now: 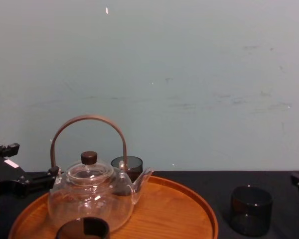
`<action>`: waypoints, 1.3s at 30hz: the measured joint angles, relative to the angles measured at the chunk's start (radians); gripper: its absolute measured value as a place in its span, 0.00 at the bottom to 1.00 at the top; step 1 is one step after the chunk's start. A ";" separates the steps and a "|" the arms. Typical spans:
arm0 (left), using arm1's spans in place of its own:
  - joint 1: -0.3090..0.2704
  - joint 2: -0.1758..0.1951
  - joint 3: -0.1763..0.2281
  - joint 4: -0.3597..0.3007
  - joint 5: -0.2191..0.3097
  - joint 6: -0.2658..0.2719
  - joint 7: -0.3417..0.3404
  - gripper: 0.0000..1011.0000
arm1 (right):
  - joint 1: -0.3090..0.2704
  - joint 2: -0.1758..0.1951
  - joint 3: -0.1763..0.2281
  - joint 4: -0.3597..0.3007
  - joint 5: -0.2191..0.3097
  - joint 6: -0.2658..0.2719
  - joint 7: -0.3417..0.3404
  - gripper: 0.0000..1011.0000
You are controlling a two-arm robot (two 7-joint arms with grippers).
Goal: Pick up the glass from the table and place it on the tray.
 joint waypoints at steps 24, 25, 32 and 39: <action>0.000 0.000 0.000 0.000 0.000 0.000 0.000 1.00 | -0.095 0.101 0.096 -0.151 0.039 0.091 0.140 1.00; 0.000 0.000 0.000 0.000 0.000 0.000 0.000 1.00 | -0.101 0.103 0.098 -0.157 0.038 0.095 0.142 1.00; 0.000 0.000 0.000 0.000 0.000 0.000 0.000 1.00 | -0.155 0.115 0.117 -0.203 0.033 0.114 0.149 1.00; 0.000 0.000 0.000 0.000 0.000 0.000 0.000 1.00 | -0.199 0.116 0.124 -0.245 0.018 0.121 0.159 1.00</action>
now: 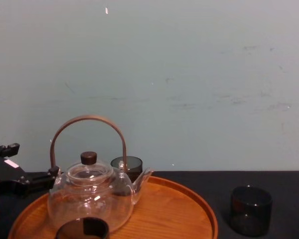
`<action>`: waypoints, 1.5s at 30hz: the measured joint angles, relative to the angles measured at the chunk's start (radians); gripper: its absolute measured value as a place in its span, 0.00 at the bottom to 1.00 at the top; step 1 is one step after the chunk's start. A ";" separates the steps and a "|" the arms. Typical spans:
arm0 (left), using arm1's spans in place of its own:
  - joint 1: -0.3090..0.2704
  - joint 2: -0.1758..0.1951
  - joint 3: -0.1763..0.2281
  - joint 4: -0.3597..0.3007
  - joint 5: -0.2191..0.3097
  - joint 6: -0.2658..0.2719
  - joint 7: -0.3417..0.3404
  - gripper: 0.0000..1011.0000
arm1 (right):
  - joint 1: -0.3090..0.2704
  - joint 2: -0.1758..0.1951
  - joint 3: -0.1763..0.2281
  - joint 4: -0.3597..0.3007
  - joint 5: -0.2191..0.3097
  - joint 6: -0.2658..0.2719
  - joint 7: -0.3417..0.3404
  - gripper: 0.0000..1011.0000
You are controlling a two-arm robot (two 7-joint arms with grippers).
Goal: Pick up the glass from the table and place it on the tray.
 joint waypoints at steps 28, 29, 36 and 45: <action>0.000 0.000 0.000 0.000 0.000 0.000 0.000 1.00 | 0.009 -0.105 -0.058 -0.023 -0.067 -0.001 0.134 1.00; 0.000 0.000 0.000 0.000 0.000 0.000 0.000 1.00 | 0.005 -0.103 -0.053 -0.032 -0.067 -0.002 0.134 1.00; 0.000 0.000 0.000 0.000 0.000 0.000 0.000 1.00 | -0.035 -0.095 -0.032 -0.099 -0.064 0.000 0.152 1.00; 0.000 0.000 0.000 0.000 0.000 0.000 0.000 1.00 | -0.043 -0.125 -0.057 -0.085 -0.084 0.033 0.187 1.00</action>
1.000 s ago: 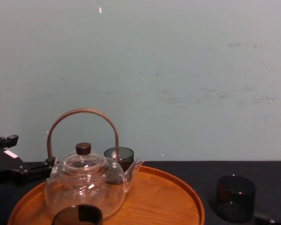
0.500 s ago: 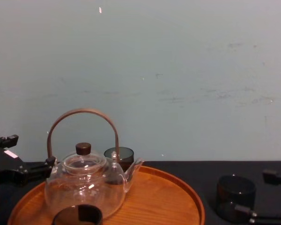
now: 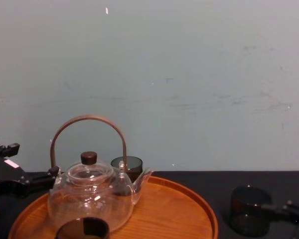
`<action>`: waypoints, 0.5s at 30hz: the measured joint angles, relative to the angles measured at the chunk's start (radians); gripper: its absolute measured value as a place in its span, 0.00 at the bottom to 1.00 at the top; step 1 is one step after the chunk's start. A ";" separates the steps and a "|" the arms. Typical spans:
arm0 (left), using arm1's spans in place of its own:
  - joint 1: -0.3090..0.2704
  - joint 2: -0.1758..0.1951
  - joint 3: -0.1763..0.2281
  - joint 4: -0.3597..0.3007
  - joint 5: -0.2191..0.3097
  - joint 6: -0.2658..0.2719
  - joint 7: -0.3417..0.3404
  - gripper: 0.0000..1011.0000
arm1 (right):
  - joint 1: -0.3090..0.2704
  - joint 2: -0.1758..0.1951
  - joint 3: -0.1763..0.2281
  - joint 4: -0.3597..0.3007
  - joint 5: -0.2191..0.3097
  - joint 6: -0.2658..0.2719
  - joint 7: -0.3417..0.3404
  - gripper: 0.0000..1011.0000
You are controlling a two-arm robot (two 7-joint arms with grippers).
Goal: Pick up the glass from the table and place it on the tray.
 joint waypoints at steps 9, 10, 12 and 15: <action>0.000 0.000 0.000 0.000 0.000 0.000 0.000 1.00 | -0.011 -0.031 -0.007 0.032 -0.015 0.022 0.021 1.00; 0.000 0.000 0.000 0.000 0.000 0.000 0.000 1.00 | -0.016 -0.033 -0.003 0.036 -0.018 0.025 0.019 1.00; 0.000 0.000 0.000 0.000 0.000 0.000 0.000 1.00 | -0.021 -0.036 0.004 0.037 -0.021 0.028 0.015 1.00; 0.000 0.000 0.000 0.000 0.000 0.000 0.000 1.00 | -0.030 -0.036 0.017 0.035 -0.027 0.030 0.005 1.00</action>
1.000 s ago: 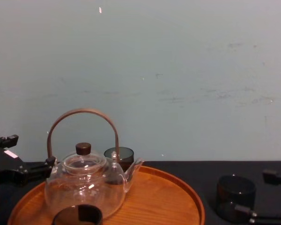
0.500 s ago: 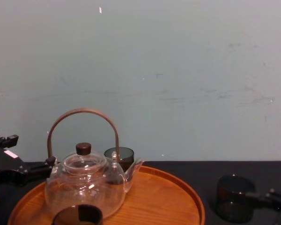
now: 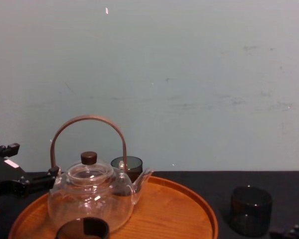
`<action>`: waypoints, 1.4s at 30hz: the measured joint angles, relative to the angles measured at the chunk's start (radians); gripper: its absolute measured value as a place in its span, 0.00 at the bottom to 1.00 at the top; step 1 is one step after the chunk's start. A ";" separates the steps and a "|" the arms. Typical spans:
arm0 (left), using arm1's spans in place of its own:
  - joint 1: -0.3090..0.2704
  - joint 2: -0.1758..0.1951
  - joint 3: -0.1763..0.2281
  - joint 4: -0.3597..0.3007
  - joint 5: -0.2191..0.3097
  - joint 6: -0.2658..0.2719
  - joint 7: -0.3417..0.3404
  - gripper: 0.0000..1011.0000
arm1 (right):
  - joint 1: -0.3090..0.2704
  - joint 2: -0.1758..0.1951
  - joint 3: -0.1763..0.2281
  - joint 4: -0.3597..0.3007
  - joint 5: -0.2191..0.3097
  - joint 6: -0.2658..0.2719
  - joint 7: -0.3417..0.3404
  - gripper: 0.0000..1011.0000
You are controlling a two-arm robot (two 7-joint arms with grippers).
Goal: Pick up the glass from the table and place it on the tray.
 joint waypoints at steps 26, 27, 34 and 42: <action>0.000 0.000 0.000 0.000 0.000 0.000 0.000 1.00 | -0.050 -0.013 0.051 -0.057 -0.039 0.024 0.002 1.00; 0.000 0.000 0.000 0.000 0.000 0.000 0.000 1.00 | -0.050 -0.014 0.051 -0.055 -0.039 0.024 0.002 1.00; 0.000 0.000 0.000 0.000 0.000 0.000 0.000 1.00 | -0.063 -0.019 0.055 -0.044 -0.037 0.029 0.001 1.00; 0.000 0.000 0.000 0.000 0.000 0.000 0.000 1.00 | -0.083 -0.014 0.076 -0.058 -0.037 0.028 -0.012 1.00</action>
